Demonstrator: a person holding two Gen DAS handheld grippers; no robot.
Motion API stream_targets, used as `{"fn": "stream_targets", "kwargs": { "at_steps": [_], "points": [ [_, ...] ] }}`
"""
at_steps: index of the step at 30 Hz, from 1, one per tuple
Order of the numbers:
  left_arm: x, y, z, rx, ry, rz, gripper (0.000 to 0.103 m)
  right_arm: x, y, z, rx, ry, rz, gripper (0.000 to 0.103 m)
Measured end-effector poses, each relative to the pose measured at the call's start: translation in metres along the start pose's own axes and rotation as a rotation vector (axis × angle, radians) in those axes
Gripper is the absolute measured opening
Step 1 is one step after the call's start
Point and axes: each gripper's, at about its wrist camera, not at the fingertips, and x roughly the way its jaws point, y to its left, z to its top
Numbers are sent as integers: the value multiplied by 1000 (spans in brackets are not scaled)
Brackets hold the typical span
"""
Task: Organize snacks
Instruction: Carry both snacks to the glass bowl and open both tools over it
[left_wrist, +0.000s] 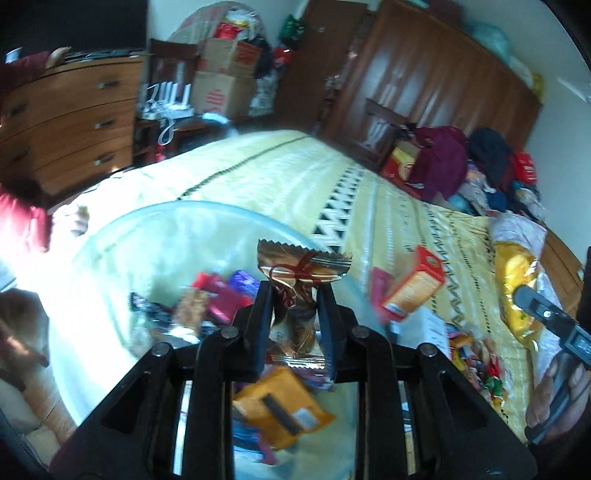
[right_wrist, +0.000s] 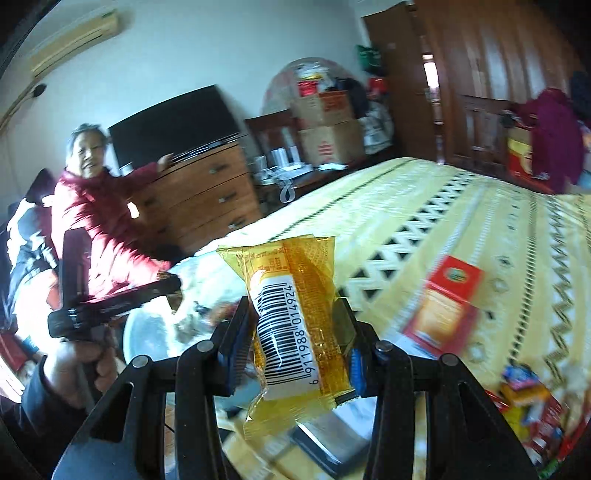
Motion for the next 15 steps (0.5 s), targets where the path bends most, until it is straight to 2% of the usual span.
{"fn": "stream_targets", "kwargs": {
  "at_steps": [3,8,15],
  "points": [
    [14,15,-2,-7,32,54,25,39,30,9,-12,36,61,47],
    [21,23,-6,17,54,95,25,95,56,10,3,103,115,47],
    [16,50,-6,16,64,107,25,133,66,1,18,151,134,47]
  ]
}}
